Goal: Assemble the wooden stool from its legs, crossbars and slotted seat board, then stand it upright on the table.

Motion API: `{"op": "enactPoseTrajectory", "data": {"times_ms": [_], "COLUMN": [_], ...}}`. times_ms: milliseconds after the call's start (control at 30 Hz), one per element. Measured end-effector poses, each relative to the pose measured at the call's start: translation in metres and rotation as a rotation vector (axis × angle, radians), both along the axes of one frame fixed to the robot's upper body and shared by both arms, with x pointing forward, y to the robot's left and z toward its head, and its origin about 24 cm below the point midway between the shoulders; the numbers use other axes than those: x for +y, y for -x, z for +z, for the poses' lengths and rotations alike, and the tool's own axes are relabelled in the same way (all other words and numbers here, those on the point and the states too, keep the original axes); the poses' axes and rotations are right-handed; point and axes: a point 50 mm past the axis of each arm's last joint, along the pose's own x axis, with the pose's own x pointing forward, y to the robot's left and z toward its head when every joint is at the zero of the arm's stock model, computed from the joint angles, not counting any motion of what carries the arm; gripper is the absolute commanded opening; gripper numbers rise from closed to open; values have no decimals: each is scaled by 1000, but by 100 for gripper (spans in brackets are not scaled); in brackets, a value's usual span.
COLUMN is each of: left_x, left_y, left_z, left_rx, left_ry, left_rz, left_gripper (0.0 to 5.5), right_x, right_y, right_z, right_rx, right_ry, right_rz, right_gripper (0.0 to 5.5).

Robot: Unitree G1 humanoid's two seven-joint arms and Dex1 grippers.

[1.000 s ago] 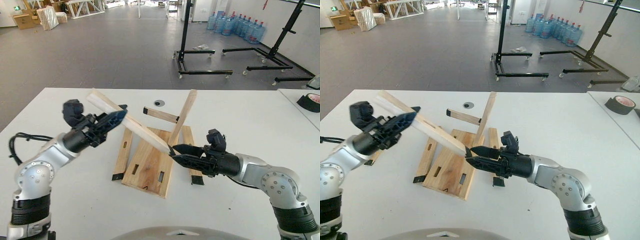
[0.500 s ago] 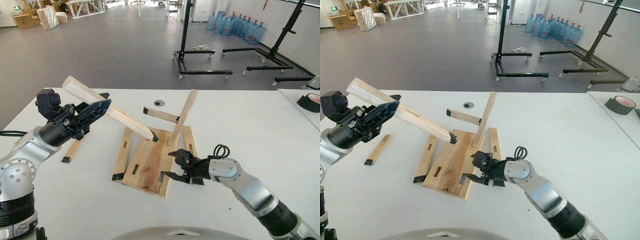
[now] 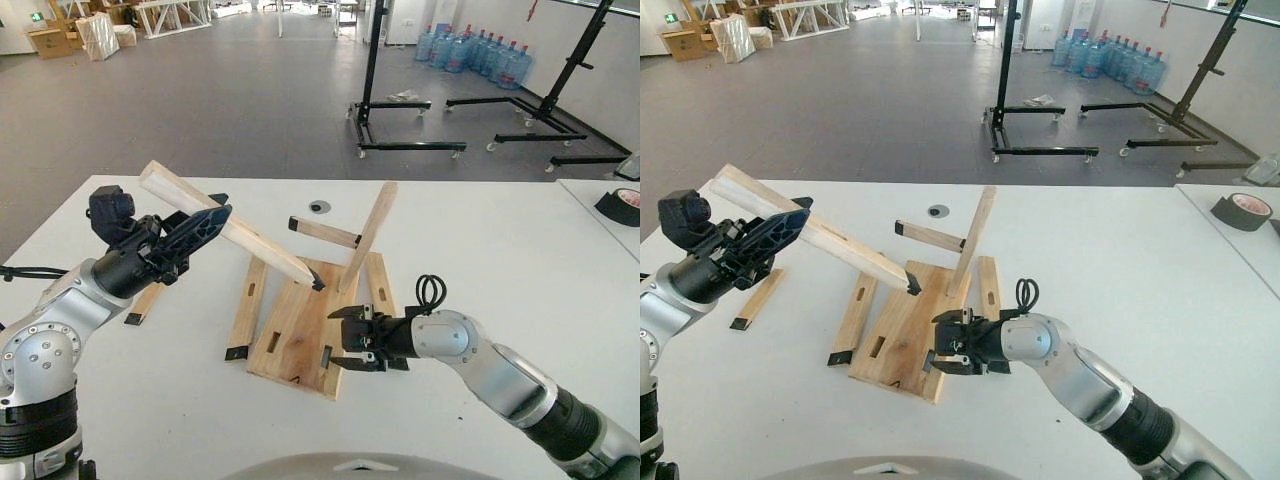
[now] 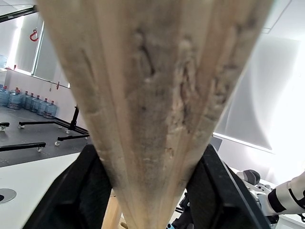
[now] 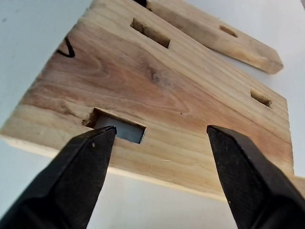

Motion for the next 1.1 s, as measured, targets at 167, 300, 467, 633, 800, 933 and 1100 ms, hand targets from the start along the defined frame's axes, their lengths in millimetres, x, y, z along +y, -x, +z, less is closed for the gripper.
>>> {"op": "enactPoseTrajectory", "data": {"times_ms": [167,300,467,633,800,933,1100], "left_x": [-2,-2,-2,-1,-2,-5,-6], "left_y": [-1,1,2,1,1,-2,-21], "left_z": [-2,-3,-8,-9,-10,-18,-45], "left_rx": [5,5,19,12,8,-7,14], "left_ry": [-6,-5,3,-10,-24,-72,-186], "left_rz": [-5,3,20,35,34,25,-21], "left_gripper": [203,203,203,203,203,203,203], "right_x": [-15,-22,-33,-41,-43,-42,-36], "right_y": [5,2,-5,-12,-18,-22,-26], "right_z": [6,12,19,20,21,24,38], "right_rx": [-32,-105,-166,-205,-226,-241,-210], "right_ry": [101,137,188,225,224,199,66], "right_rz": [101,183,237,232,195,175,121], "right_gripper": [352,352,352,352,352,352,352]}}
